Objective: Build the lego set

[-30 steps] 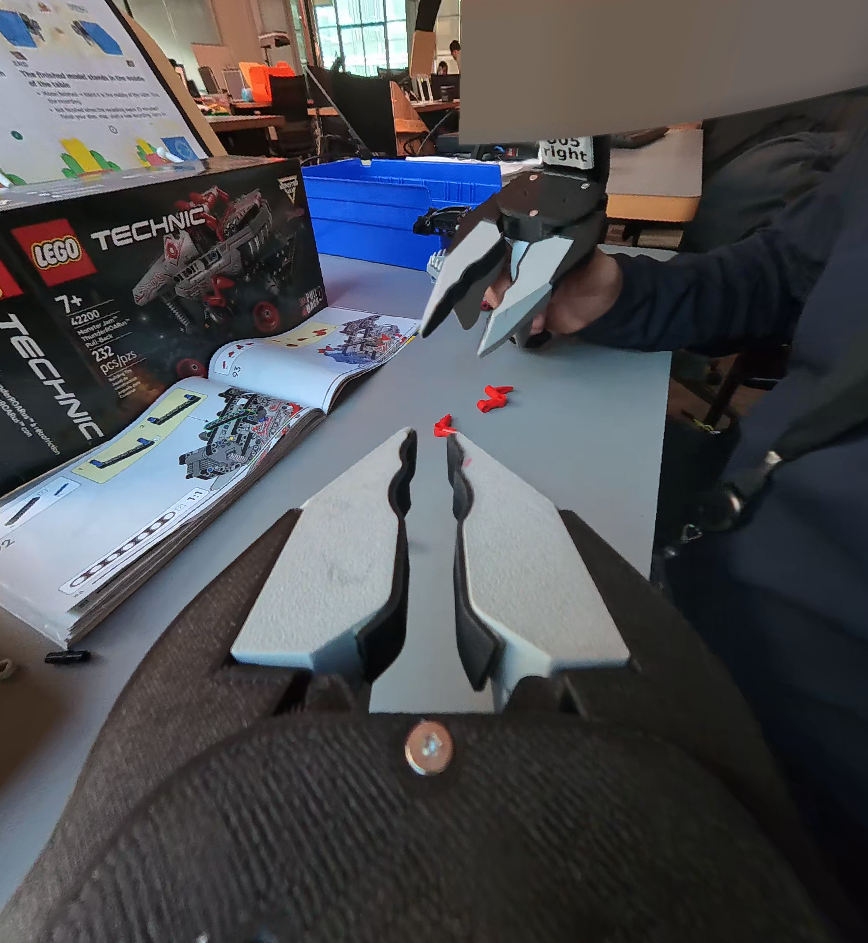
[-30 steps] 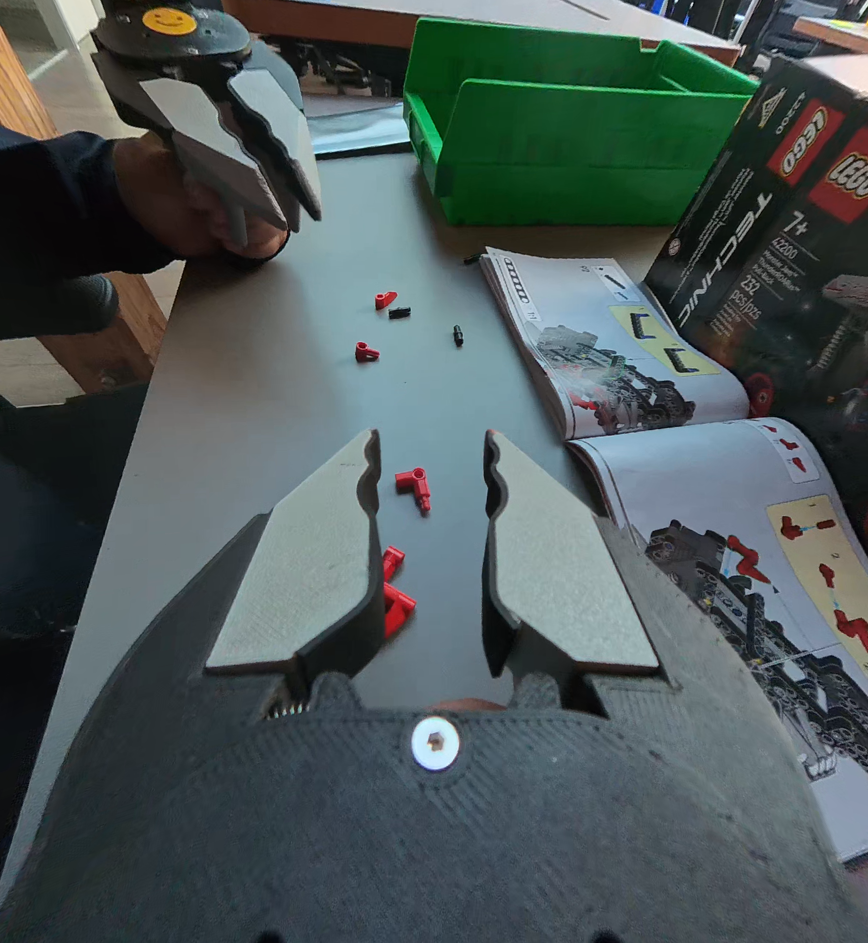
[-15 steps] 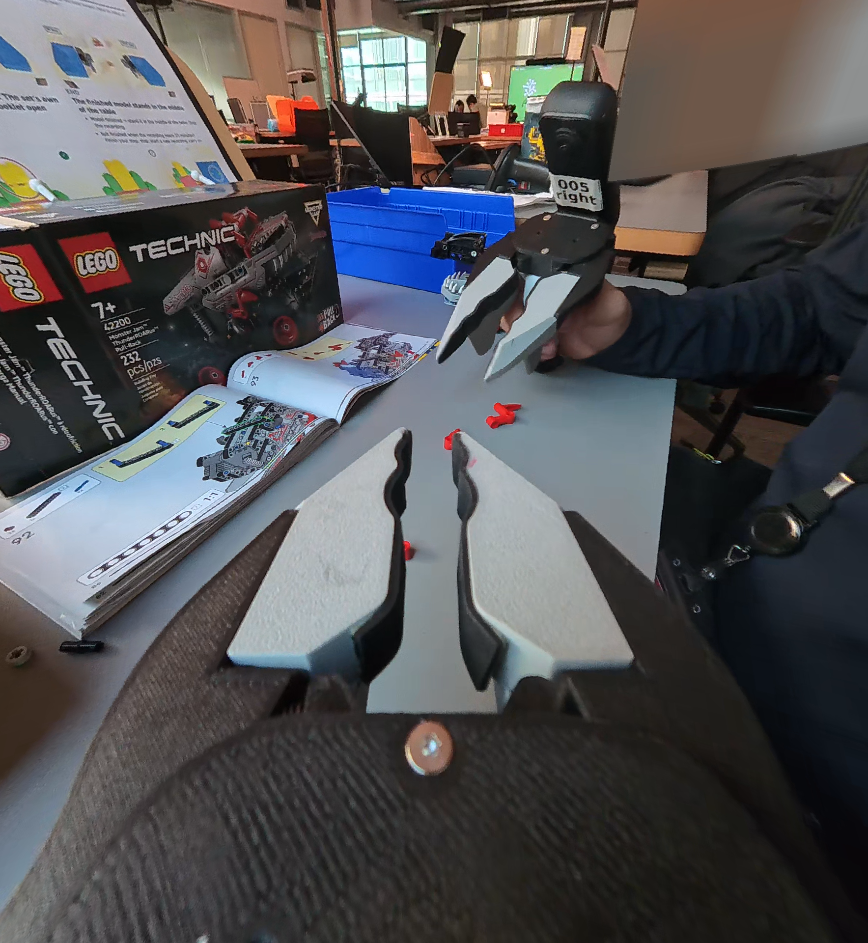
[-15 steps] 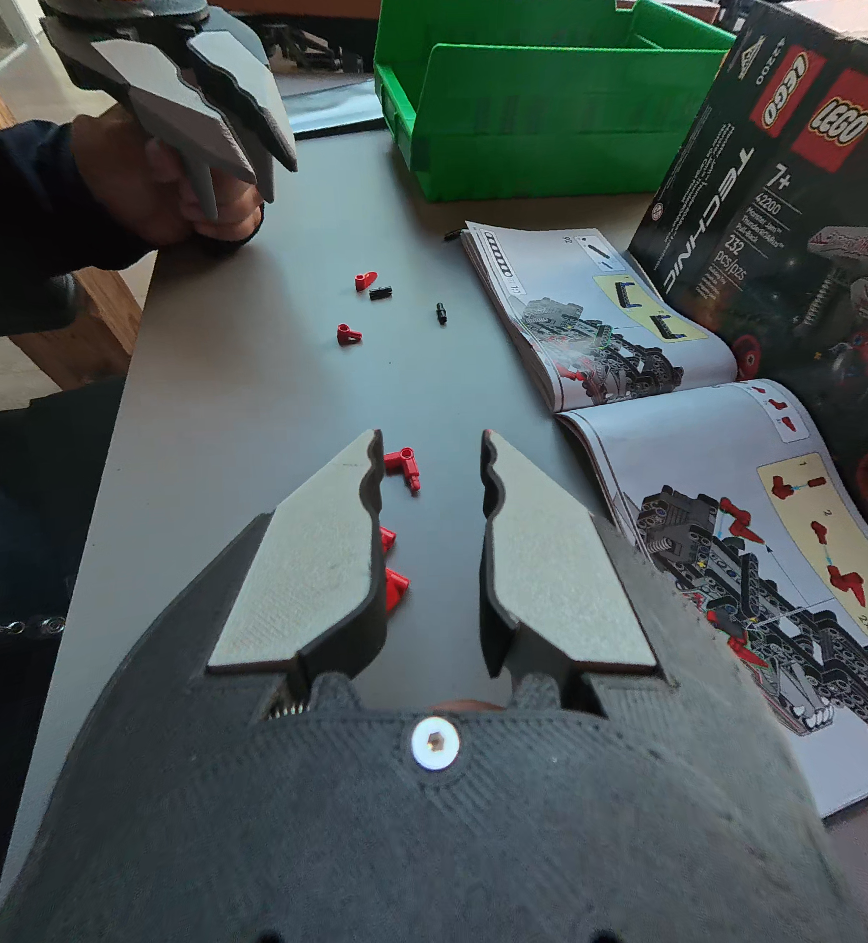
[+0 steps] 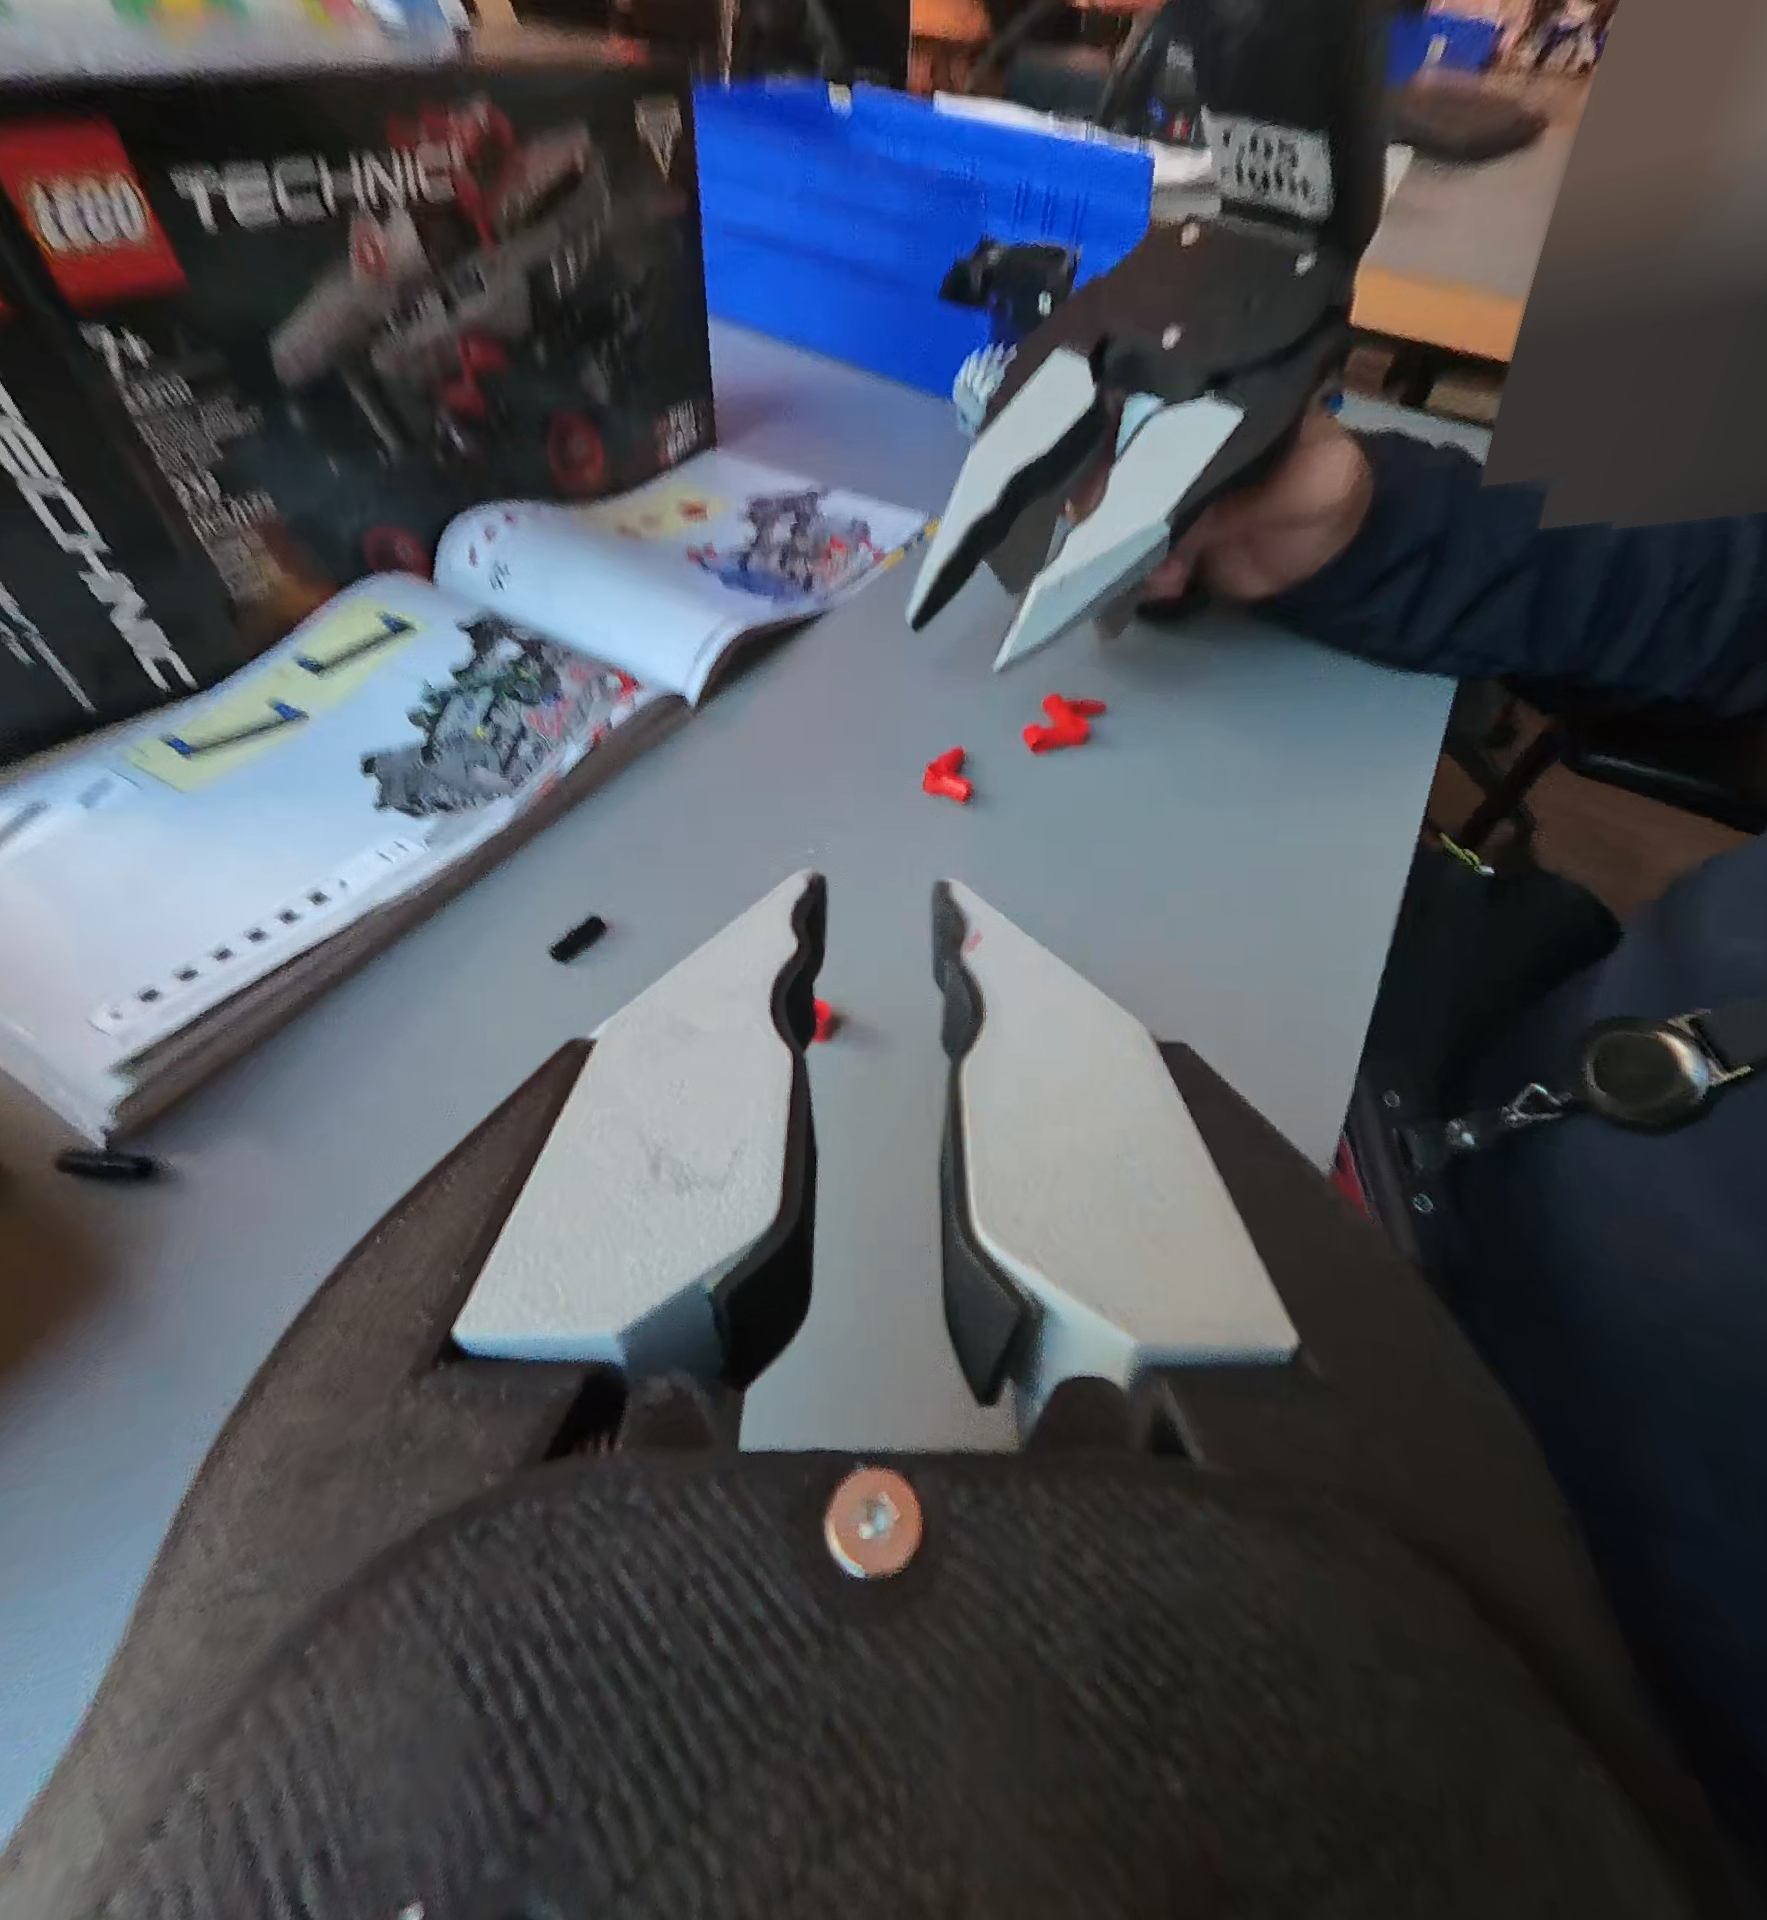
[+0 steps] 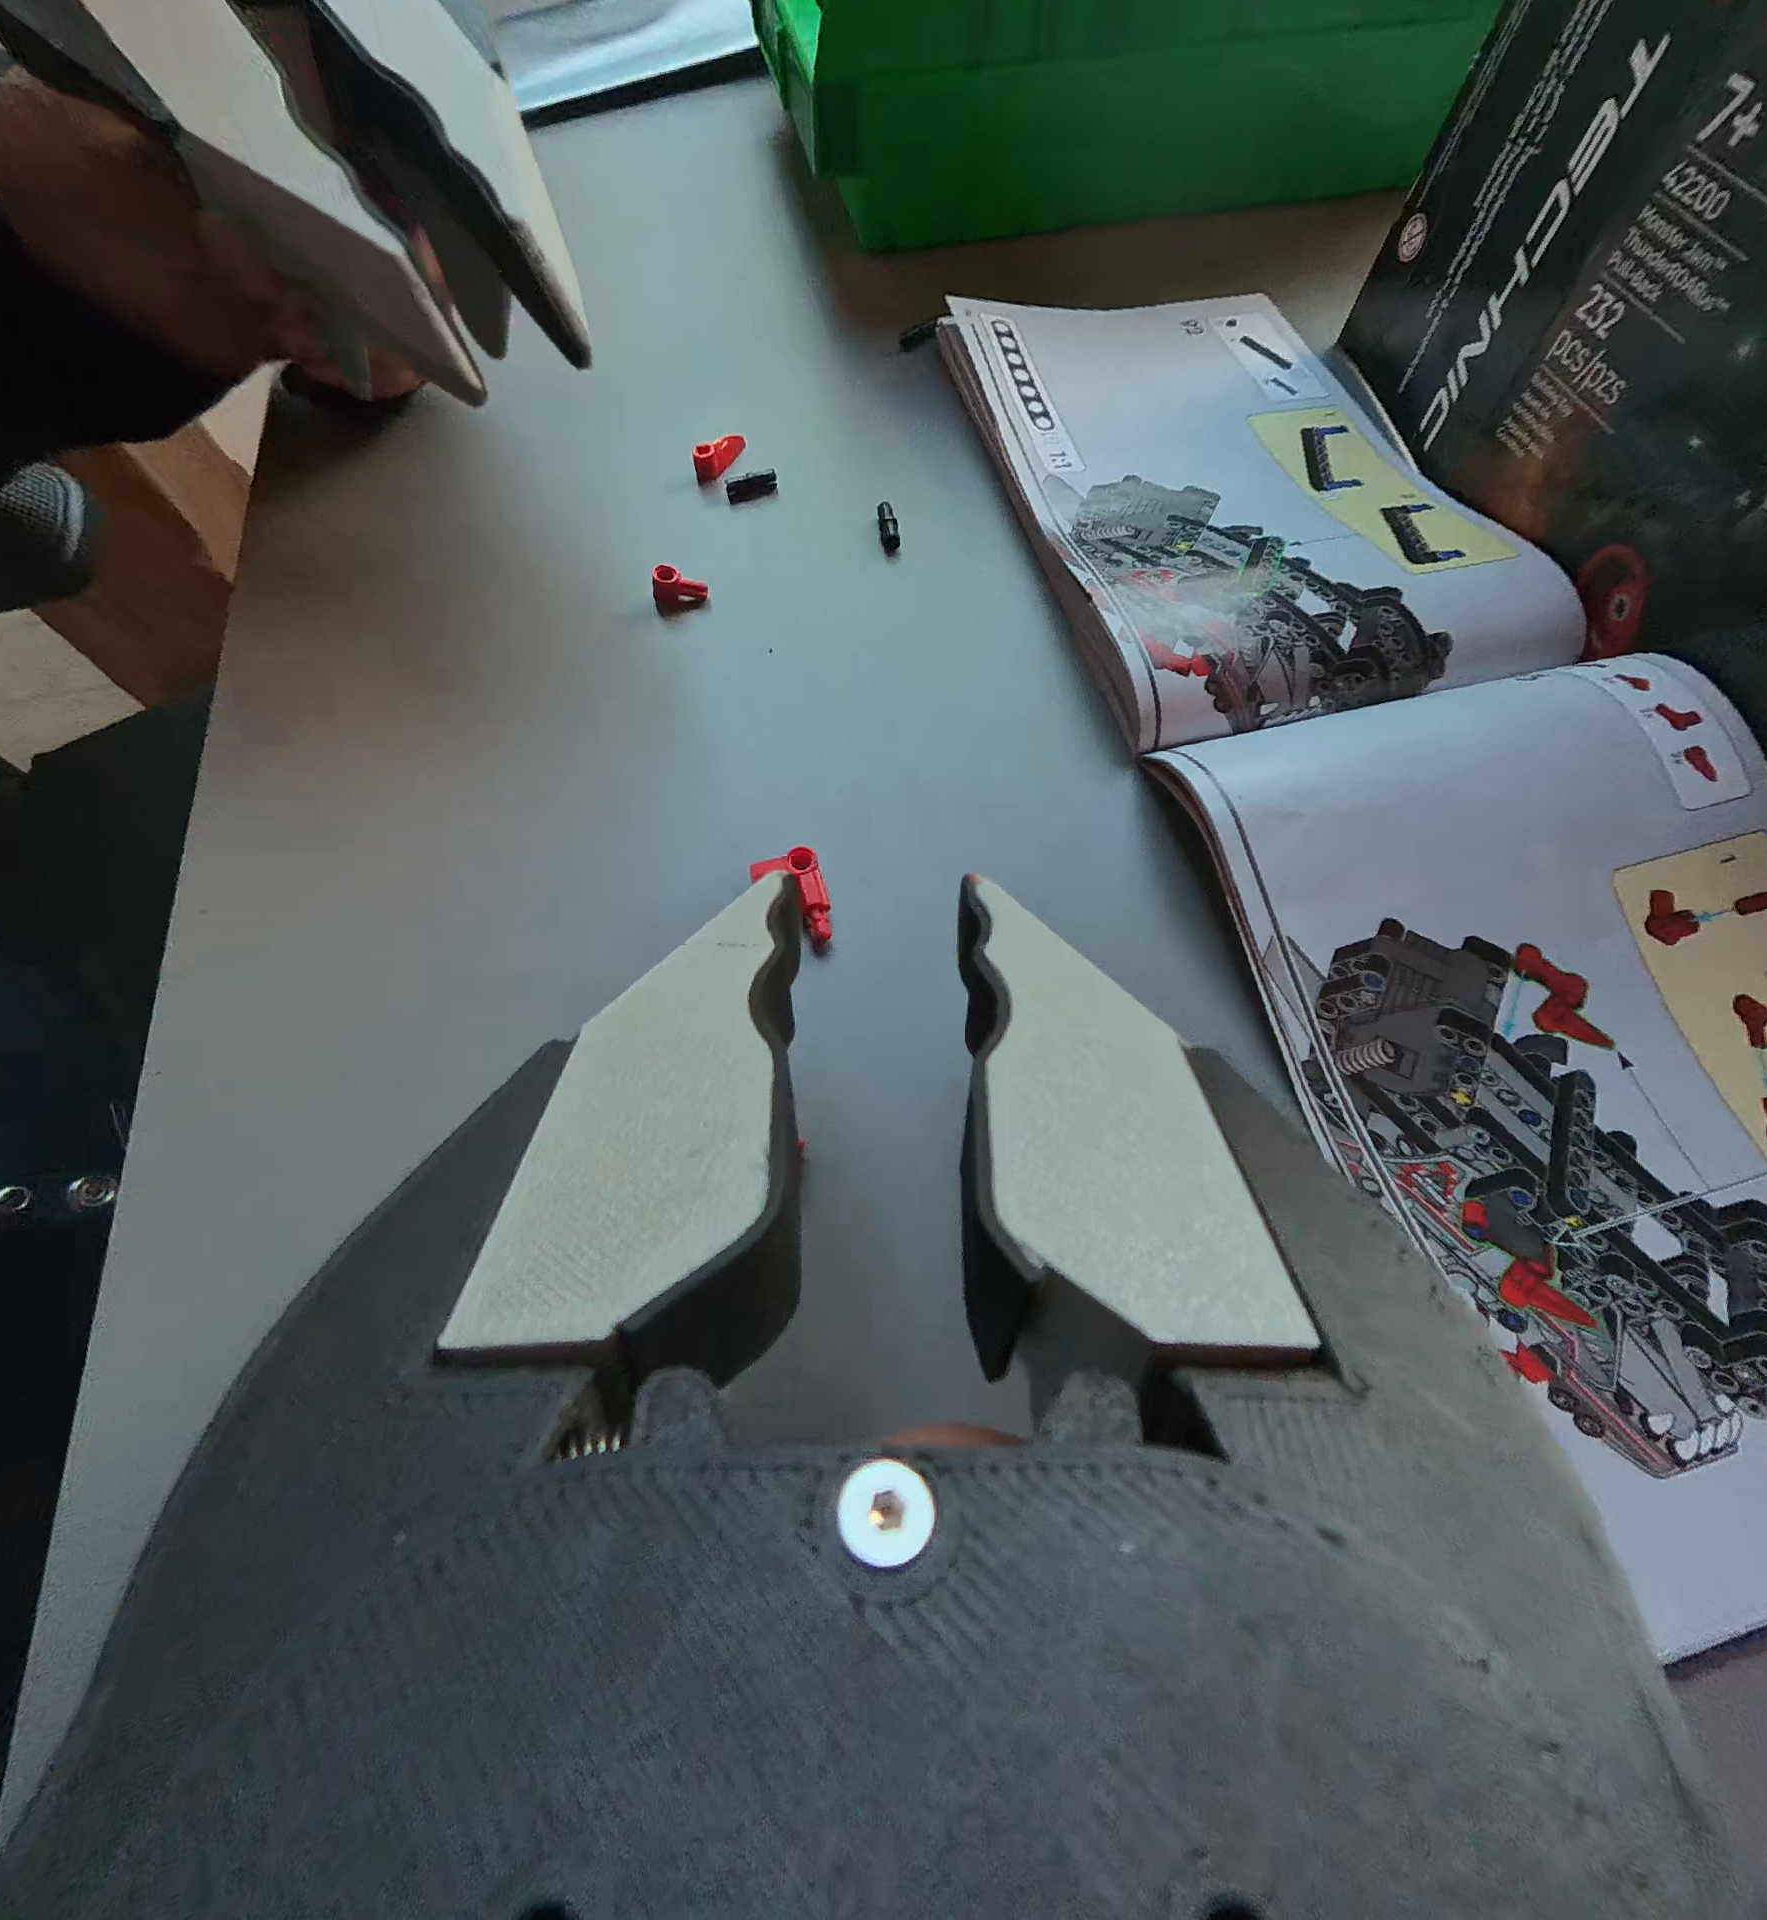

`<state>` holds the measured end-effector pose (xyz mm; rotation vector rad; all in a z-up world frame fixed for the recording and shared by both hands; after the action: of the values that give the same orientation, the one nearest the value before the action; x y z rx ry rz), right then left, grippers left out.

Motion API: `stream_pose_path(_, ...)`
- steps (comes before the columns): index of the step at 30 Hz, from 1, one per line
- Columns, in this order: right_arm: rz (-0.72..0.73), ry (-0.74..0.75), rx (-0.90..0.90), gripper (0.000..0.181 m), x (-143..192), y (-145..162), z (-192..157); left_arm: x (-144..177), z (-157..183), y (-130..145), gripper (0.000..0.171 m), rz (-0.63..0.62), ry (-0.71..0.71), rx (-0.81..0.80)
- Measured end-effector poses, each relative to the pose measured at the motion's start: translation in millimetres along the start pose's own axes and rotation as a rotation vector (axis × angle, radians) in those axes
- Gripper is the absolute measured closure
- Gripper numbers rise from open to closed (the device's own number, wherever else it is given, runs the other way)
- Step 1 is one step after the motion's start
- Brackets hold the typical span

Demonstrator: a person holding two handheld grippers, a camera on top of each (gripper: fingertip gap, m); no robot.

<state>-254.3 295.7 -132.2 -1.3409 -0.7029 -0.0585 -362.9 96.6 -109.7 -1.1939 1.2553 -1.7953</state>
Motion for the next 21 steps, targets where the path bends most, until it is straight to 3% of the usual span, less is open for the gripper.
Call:
stream_pose_path(14,-0.149,-0.108,0.110,0.160,-18.5,8.1,-6.5,-22.3,-10.3,28.3,0.151,-0.337,-0.083,0.123)
stream_pose_path(19,-0.169,-0.111,0.146,0.162,-24.6,7.4,-11.9,-31.5,-12.4,29.0,0.152,-0.374,-0.102,0.115)
stream_pose_path(21,-0.190,-0.110,0.167,0.171,-27.1,9.0,-14.2,-34.6,-14.1,30.5,0.153,-0.397,-0.106,0.121)
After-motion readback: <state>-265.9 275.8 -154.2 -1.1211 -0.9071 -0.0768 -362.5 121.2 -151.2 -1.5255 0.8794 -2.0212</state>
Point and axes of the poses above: each gripper's, where its closed fingertips meet, x back along the fingers, y out of its underside, z = x × y across the jaws, the point moved 6 cm from there along x, back along the fingers, and after that the axes turned 8 degrees about y, right-handed, at the moved point
